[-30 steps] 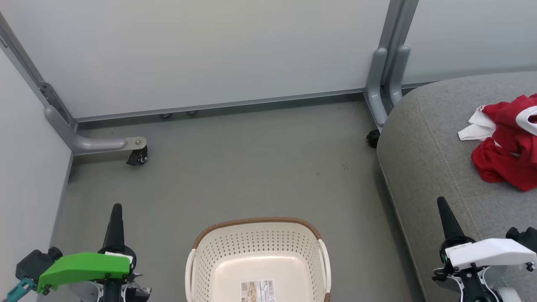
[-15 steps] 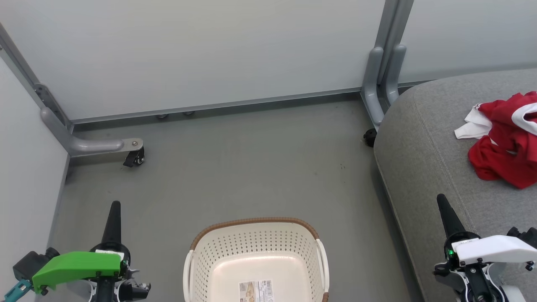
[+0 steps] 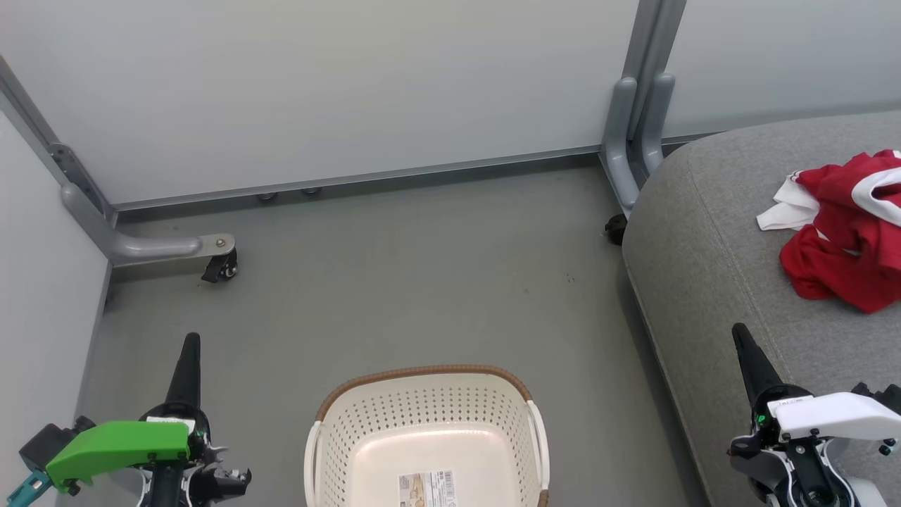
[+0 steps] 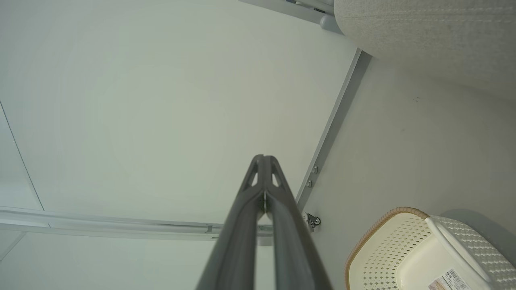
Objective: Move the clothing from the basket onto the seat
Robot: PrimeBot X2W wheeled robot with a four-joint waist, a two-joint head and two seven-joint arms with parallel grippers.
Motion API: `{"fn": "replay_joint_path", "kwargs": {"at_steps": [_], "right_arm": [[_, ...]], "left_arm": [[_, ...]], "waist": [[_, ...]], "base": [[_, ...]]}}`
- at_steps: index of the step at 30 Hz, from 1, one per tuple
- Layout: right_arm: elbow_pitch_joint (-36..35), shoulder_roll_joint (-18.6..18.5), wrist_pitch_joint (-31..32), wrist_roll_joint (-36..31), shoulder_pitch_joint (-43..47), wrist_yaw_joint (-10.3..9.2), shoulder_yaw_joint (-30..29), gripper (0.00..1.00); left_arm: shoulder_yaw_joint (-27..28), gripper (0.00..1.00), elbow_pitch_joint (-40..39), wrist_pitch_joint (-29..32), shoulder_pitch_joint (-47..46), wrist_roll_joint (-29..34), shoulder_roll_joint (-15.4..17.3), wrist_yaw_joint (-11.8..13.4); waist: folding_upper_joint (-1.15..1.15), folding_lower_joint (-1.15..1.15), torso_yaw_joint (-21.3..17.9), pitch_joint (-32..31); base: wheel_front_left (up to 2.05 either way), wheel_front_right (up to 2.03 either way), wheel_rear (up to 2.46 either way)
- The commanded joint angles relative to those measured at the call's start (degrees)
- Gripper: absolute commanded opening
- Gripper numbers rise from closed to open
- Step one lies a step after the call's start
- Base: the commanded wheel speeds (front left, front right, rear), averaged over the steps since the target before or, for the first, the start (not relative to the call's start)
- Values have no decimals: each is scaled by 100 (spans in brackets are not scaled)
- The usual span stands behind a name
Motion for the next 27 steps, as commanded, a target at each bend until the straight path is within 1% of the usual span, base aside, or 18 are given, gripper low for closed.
{"fn": "replay_joint_path", "kwargs": {"at_steps": [1, 15, 27], "right_arm": [[1, -40, 38, 121, -97, -1, -25, 0], [60, -43, 202, 713, -153, -1, -63, 0], [102, -43, 303, 1123, -188, -1, -92, 0]], "left_arm": [[30, 0, -34, 34, -114, -104, 4, -51], [93, 0, -27, 186, -145, -697, 2, -79], [132, 0, -22, 301, -157, -1082, 0, -107]], "waist": [[49, 0, -6, 1], [55, 0, -66, 5], [61, 0, -114, 8]], "base": [[0, 0, 0], [0, 0, 0], [0, 0, 0]]}}
